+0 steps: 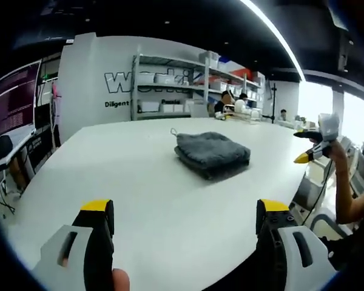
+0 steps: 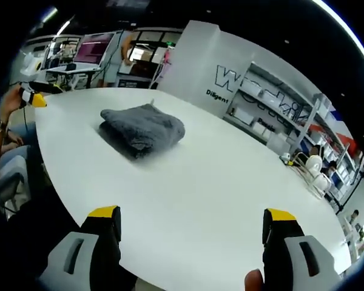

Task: Open the folded towel by lifting each exposed corner and separating the folded layers until the towel lies flat within the target outline without major curled edges

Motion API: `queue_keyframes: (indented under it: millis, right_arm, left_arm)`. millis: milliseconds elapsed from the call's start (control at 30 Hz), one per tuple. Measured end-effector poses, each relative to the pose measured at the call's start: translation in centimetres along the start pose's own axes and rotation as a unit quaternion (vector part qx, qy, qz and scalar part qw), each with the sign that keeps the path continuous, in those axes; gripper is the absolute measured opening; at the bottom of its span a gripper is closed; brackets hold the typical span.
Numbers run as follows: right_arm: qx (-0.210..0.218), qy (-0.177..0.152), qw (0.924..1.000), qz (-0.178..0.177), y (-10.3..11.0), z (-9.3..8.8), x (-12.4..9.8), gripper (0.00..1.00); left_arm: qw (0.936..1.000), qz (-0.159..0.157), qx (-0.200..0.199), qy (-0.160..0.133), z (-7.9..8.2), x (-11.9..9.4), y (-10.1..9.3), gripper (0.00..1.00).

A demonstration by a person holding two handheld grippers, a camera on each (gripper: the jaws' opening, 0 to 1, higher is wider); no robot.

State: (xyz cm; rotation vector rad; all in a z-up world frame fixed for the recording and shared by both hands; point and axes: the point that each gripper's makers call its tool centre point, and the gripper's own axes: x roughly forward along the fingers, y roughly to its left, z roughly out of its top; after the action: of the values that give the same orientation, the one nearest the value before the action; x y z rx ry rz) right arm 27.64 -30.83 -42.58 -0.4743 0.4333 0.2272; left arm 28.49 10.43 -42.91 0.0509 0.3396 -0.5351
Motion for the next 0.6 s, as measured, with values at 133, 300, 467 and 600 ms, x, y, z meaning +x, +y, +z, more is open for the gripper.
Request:
queue_keyframes:
  millis: [133,300,467,600]
  right_arm:
    - [-0.011,0.003,0.9999,-0.009,-0.1,0.0,-0.3,0.99]
    - [-0.019,0.000,0.9998,-0.010,0.2,0.3,-0.3,0.99]
    - [-0.030,-0.015,0.9994,-0.004,1.0,1.5,-0.2,0.99]
    - [-0.038,-0.027,0.9988,0.015,2.3,2.7,0.0,0.99]
  left_arm:
    - [0.9999,0.004,0.011,0.012,-0.4,0.1,0.1,0.96]
    - [0.9999,0.007,0.007,0.012,-0.5,0.1,0.3,0.96]
    - [0.9996,0.021,0.009,0.015,-0.5,-0.3,0.7,0.95]
    - [0.9994,0.033,0.008,0.009,-0.3,-0.6,1.2,0.94]
